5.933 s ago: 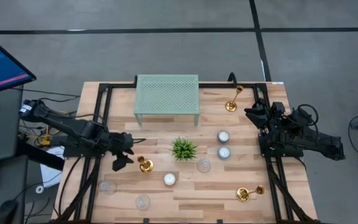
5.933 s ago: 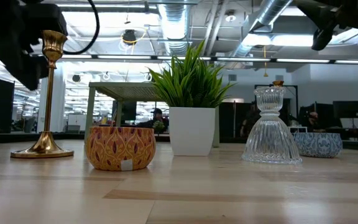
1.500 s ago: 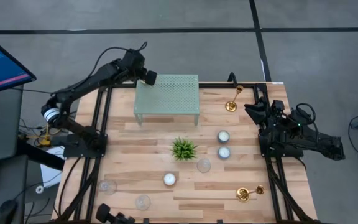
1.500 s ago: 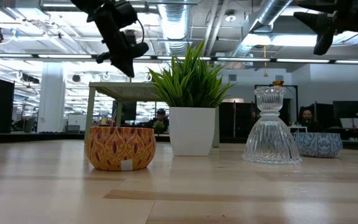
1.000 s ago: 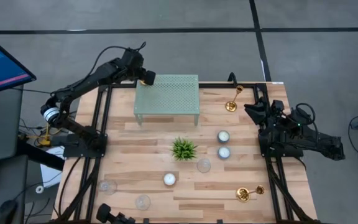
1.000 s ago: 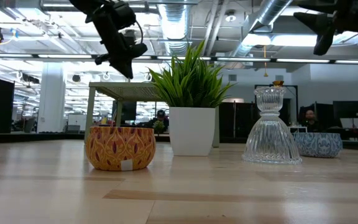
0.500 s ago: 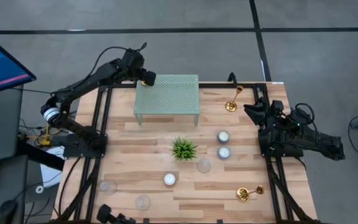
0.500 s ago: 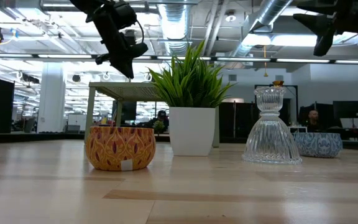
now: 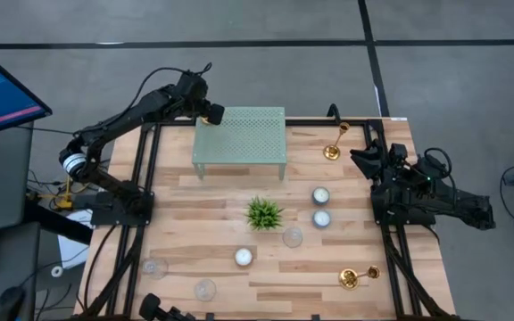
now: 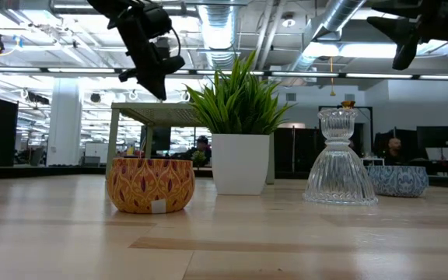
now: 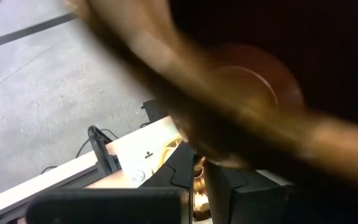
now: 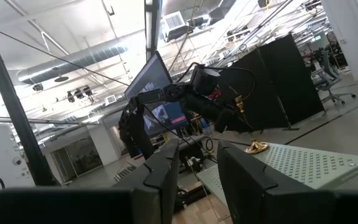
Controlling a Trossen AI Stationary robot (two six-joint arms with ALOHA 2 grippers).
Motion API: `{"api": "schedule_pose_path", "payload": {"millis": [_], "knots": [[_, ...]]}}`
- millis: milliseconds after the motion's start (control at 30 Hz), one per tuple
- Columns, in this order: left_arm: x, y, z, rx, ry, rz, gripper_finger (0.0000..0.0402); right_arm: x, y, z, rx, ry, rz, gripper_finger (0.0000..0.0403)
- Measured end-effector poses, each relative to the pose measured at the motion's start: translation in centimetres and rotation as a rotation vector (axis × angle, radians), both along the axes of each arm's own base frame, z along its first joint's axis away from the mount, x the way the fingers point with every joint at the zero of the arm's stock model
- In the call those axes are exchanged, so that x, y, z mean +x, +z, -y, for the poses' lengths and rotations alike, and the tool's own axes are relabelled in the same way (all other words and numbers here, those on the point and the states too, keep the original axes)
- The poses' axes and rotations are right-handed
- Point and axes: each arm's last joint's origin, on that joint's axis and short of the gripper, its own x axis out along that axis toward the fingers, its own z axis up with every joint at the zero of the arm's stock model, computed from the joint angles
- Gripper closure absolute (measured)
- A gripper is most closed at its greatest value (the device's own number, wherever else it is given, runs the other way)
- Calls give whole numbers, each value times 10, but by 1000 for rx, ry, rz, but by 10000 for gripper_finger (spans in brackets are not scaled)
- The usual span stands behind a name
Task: Pick & Place candle stick holders
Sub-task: Put the middle left gold candle holder on the shelf
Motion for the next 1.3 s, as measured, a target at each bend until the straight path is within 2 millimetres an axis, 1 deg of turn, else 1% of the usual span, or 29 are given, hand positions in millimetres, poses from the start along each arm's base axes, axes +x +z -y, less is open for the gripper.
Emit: {"api": "schedule_pose_path", "payload": {"millis": [467, 733, 1000, 1300], "knots": [[0, 0, 0, 1, -1, 2, 377, 0, 0, 0, 0, 0, 0, 300], [1, 1, 0, 24, -36, -24, 365, 0, 0, 0, 0, 0, 0, 300], [1, 1, -1, 32, -37, -18, 367, 0, 0, 0, 0, -1, 0, 300], [2, 2, -2, 42, -37, -7, 343, 0, 0, 0, 0, -1, 0, 300]]}}
